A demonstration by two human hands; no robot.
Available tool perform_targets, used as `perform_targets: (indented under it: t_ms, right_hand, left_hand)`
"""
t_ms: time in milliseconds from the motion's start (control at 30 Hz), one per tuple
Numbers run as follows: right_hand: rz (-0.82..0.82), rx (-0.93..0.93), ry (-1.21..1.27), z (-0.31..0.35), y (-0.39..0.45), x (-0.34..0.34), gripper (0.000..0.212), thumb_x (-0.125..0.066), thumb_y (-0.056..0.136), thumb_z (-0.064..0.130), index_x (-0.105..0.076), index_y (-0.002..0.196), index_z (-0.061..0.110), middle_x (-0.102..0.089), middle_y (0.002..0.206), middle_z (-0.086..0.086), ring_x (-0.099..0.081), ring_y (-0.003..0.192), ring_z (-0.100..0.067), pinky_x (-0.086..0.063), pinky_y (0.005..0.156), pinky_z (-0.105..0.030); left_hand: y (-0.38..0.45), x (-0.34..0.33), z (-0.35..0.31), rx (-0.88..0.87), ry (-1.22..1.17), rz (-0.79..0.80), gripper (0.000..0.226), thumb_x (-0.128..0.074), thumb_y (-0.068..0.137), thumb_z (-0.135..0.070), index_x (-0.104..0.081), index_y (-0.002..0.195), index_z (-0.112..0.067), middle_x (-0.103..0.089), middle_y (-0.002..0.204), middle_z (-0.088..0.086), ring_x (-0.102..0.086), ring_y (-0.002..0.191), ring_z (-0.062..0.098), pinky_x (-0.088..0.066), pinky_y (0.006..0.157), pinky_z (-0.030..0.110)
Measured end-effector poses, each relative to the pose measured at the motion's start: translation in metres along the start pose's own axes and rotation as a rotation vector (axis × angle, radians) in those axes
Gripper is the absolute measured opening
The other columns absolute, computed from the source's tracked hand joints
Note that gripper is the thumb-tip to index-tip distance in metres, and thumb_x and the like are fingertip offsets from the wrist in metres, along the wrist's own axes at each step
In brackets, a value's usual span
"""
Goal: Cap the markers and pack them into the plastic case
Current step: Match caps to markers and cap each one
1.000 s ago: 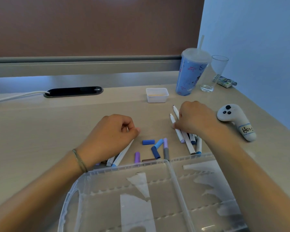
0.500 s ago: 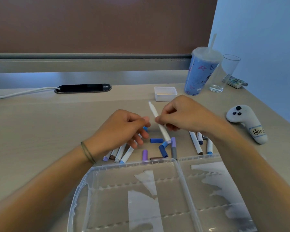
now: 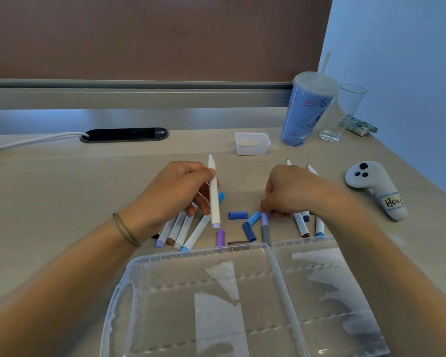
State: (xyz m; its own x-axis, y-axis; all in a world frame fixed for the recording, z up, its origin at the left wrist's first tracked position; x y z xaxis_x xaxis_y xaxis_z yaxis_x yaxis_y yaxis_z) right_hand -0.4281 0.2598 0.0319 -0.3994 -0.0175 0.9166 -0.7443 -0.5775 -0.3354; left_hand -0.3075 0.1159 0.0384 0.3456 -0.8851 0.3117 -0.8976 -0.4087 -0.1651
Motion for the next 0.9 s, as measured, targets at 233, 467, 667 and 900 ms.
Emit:
perform_targets:
  t_ms: [233,467,667,900]
  right_hand:
    - [0.120,-0.073,0.083,-0.005,0.004,-0.016,0.011,-0.077,0.083,0.013,-0.080,0.078,0.004,-0.078,0.078,-0.013,-0.066,0.061,-0.019,-0.064,0.082,-0.036]
    - [0.064,0.003,0.111,0.002,0.004,-0.012,0.012,-0.066,0.087,0.011,-0.078,0.083,0.008,-0.079,0.075,-0.005,-0.068,0.071,-0.017,-0.061,0.086,-0.036]
    - [-0.222,0.152,0.768,0.004,0.000,0.029,0.011,-0.064,0.086,0.002,-0.074,0.081,0.002,-0.078,0.075,-0.007,-0.071,0.070,-0.020,-0.064,0.075,-0.031]
    - [-0.253,0.193,1.118,0.006,-0.002,0.030,0.013,-0.067,0.094,0.007,-0.075,0.093,-0.003,-0.079,0.087,-0.011,-0.074,0.077,-0.023,-0.064,0.076,-0.030]
  left_hand:
    - [-0.001,-0.002,0.000,-0.011,0.048,0.035,0.034,-0.046,0.104,-0.024,-0.070,0.084,-0.011,-0.072,0.067,0.003,-0.064,0.053,0.012,-0.046,0.051,0.025]
    - [-0.001,-0.006,0.006,-0.004,0.103,0.087,0.035,-0.043,0.105,-0.026,-0.074,0.091,-0.014,-0.069,0.067,0.004,-0.064,0.058,0.014,-0.051,0.053,0.025]
    - [-0.003,-0.010,0.003,-0.042,0.147,0.115,0.032,-0.047,0.104,-0.028,-0.075,0.092,-0.016,-0.067,0.072,0.009,-0.065,0.058,0.018,-0.056,0.057,0.029]
    - [-0.008,-0.016,-0.008,-0.134,0.195,0.148,0.029,-0.053,0.101,-0.031,-0.077,0.085,-0.025,-0.070,0.087,0.017,-0.066,0.062,0.023,-0.059,0.070,0.042]
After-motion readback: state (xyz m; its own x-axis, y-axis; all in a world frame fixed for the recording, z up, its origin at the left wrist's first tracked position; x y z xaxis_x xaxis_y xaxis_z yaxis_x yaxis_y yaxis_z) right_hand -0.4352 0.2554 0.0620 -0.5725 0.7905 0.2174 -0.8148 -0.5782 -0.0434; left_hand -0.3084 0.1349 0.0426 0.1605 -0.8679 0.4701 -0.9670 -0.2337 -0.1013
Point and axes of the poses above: each hand's wrist, its own y-axis towards the middle knuckle, its own x-axis out of the back of the hand, z = x × y, the point moved 9 cm from there along y, towards the middle knuckle
